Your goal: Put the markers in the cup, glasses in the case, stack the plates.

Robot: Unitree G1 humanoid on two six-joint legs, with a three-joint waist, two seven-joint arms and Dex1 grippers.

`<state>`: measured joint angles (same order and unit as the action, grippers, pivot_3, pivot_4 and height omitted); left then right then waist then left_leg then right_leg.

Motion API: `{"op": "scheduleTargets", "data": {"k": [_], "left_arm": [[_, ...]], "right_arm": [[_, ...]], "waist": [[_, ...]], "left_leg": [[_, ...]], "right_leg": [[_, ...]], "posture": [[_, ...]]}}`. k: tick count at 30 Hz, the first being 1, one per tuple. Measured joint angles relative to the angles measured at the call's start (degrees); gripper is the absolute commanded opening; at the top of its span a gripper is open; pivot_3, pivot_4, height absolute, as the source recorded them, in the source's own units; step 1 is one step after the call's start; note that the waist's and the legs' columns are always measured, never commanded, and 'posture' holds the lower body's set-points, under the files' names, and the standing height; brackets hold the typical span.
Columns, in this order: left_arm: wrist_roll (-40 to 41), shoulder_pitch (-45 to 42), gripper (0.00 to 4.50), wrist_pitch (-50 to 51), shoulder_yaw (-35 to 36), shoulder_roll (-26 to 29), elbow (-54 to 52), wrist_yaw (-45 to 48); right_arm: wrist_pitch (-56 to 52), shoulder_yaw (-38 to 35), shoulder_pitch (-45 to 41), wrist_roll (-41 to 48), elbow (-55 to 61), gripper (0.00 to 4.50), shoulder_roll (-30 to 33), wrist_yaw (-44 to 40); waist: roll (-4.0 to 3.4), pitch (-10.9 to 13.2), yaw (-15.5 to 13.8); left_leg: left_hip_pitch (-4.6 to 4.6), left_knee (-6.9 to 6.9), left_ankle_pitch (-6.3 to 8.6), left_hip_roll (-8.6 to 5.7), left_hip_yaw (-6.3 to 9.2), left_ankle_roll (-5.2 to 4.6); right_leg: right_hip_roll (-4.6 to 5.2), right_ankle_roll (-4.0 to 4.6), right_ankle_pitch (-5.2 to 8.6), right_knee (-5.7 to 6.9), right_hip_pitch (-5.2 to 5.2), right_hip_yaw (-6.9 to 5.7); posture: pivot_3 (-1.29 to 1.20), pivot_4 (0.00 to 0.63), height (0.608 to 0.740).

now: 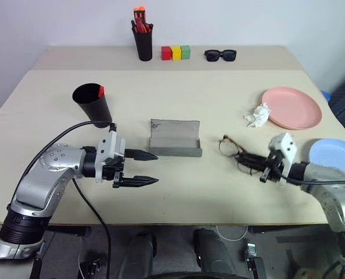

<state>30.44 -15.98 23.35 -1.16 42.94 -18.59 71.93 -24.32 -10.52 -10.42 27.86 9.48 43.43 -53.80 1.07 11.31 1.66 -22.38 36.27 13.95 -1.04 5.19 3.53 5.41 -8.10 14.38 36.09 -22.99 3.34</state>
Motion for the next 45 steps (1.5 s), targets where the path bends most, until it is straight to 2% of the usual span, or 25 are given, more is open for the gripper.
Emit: {"op": "scheduleTargets", "data": {"k": [4,7,11,16,25,37,41,45], "left_arm": [[0.6,2.2,2.96,0.3,0.6,-0.2,-1.2,-2.3],[1.2,4.1,2.96,0.4,1.5,-0.3,-2.1,-4.0],[1.5,6.6,2.96,0.4,2.8,-0.2,-3.2,-6.1],[2.2,10.7,2.96,0.4,5.4,0.6,-5.6,-8.1],[2.8,18.2,2.96,0.4,8.5,0.9,-10.1,-11.2],[2.8,20.6,2.96,0.1,9.9,0.9,-11.6,-12.9],[2.8,20.8,2.96,-0.1,9.9,0.9,-11.6,-13.4],[2.8,20.7,2.96,-0.2,9.9,0.9,-11.6,-13.6]], "right_arm": [[3.4,1.9,-9.9,-0.1,-1.1,0.03,-2.9,-1.0],[6.0,6.7,-14.8,-1.9,-5.8,0.03,-6.8,-2.6],[11.4,11.9,-18.9,-5.1,-13.3,0.03,-12.2,-4.6],[16.5,14.4,-22.9,-7.1,-20.5,0.03,-17.3,-6.3],[20.1,16.5,-25.0,-8.6,-26.5,0.03,-23.9,-7.9],[22.0,19.7,-24.7,-11.6,-27.6,0.03,-24.6,-11.0],[23.5,20.4,-24.5,-13.6,-29.0,1.73,-24.2,-11.7],[25.3,20.3,-24.6,-14.5,-30.9,3.83,-24.3,-10.7]], "waist": [[0.00,0.0,0.8],[0.01,0.0,0.8],[-0.01,0.0,0.8],[-0.01,0.0,0.8],[-0.05,0.0,0.9],[-0.05,0.0,0.9],[-0.05,0.0,0.9],[-0.05,0.0,0.9]], "left_leg": [[0.00,-0.05,0.00,0.00,0.02,0.00],[-0.02,-0.06,0.00,0.00,0.02,0.00],[-0.04,-0.06,0.00,0.00,0.02,0.00],[-0.04,-0.08,0.00,-0.01,0.03,0.00],[-0.04,-0.10,0.00,0.00,0.02,0.00],[-0.03,-0.11,0.00,0.00,0.02,0.01],[-0.03,-0.11,0.00,0.00,0.02,0.01],[-0.03,-0.11,0.00,0.00,0.02,0.01]], "right_leg": [[0.00,-0.04,-0.02,0.00,-0.01,-0.01],[0.01,-0.04,-0.02,-0.02,-0.02,0.00],[0.01,-0.04,-0.03,0.02,-0.08,0.00],[0.00,-0.03,-0.03,0.03,-0.10,0.00],[0.00,-0.01,-0.04,0.05,-0.13,0.00],[0.00,0.00,-0.04,0.05,-0.14,0.00],[0.00,0.01,-0.04,0.05,-0.14,0.00],[0.00,0.01,-0.04,0.05,-0.14,0.00]], "posture": [[0.00,0.150,0.740],[0.00,0.150,0.740],[0.00,0.150,0.740],[0.00,0.150,0.740],[0.00,0.150,0.740],[0.00,0.150,0.740],[0.00,0.150,0.740],[0.00,0.150,0.740]]}}
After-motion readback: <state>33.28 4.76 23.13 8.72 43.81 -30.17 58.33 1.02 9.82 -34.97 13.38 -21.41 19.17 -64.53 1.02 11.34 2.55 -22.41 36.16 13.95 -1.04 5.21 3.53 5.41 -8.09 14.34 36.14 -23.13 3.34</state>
